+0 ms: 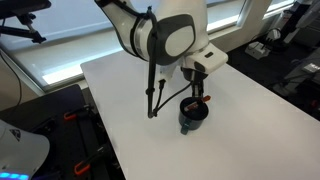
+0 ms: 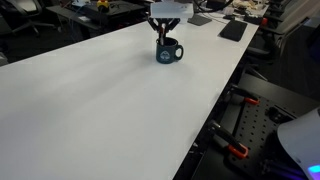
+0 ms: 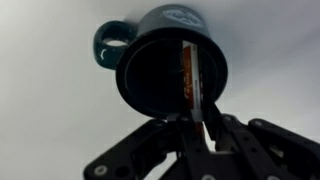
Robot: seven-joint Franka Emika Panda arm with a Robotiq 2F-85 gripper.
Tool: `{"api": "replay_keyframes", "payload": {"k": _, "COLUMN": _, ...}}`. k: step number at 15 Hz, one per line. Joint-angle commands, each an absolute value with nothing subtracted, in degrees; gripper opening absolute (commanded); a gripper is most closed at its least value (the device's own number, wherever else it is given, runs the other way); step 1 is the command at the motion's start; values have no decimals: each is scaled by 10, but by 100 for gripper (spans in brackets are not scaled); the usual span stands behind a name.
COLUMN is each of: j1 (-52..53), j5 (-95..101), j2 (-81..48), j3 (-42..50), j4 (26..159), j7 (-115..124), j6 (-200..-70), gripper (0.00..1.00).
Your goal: Move the marker to the table
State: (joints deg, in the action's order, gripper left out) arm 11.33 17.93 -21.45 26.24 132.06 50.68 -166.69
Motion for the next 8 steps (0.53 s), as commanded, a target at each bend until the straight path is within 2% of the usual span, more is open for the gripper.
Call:
{"api": "replay_keyframes", "payload": {"k": 1, "j1": 156, "j5": 227, "j2": -149, "j3": 294, "j4": 1346, "j7": 509, "j6": -1655, "gripper": 5}}
{"api": "replay_keyframes", "payload": {"k": 4, "j1": 191, "j5": 291, "j2": -101, "j3": 313, "j4": 1349, "j7": 519, "j6": -1642, "gripper": 5}}
{"api": "replay_keyframes", "payload": {"k": 8, "j1": 205, "j5": 289, "j2": -44, "j3": 285, "j4": 1353, "j7": 487, "j6": -1601, "gripper": 5}}
